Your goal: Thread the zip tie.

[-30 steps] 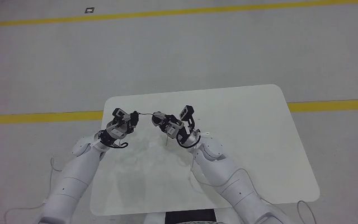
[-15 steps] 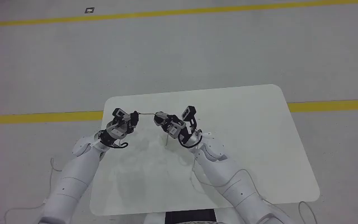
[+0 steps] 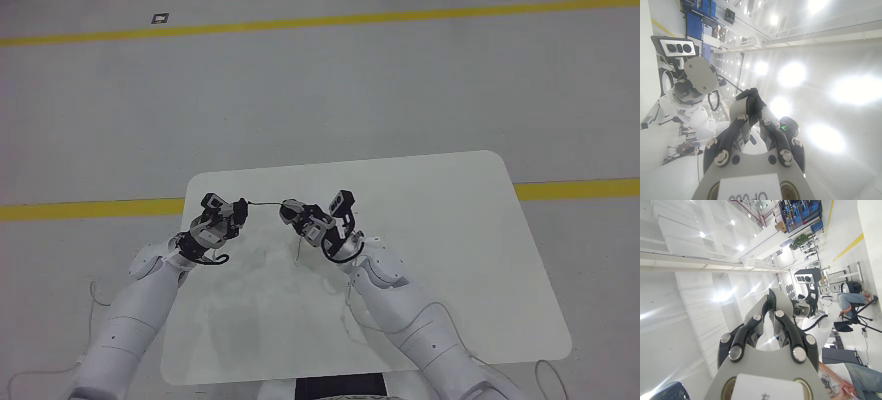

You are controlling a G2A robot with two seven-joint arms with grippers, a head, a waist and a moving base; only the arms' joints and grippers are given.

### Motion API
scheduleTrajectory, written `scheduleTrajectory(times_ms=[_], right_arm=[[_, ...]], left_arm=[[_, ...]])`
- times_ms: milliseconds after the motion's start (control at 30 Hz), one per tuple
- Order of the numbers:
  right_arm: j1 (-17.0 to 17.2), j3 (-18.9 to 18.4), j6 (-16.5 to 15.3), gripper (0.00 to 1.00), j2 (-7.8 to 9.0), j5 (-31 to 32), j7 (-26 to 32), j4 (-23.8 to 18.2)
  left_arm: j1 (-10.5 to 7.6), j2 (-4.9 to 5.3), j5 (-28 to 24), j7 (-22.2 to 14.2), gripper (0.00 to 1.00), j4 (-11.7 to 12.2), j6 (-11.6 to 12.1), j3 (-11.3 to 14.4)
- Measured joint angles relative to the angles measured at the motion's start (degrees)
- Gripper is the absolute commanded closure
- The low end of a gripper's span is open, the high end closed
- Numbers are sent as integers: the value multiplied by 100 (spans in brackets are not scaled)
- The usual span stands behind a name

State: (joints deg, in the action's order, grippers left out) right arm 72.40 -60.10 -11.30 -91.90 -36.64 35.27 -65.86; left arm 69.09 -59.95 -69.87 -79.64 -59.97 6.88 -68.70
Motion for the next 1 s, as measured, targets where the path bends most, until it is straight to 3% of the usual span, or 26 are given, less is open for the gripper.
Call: scheduleTrajectory(times_ms=[1000], right_arm=[[112,-110,-73,100,118,16,-146,-134]], left_arm=[[0,0,0,0,100,0,0,0]])
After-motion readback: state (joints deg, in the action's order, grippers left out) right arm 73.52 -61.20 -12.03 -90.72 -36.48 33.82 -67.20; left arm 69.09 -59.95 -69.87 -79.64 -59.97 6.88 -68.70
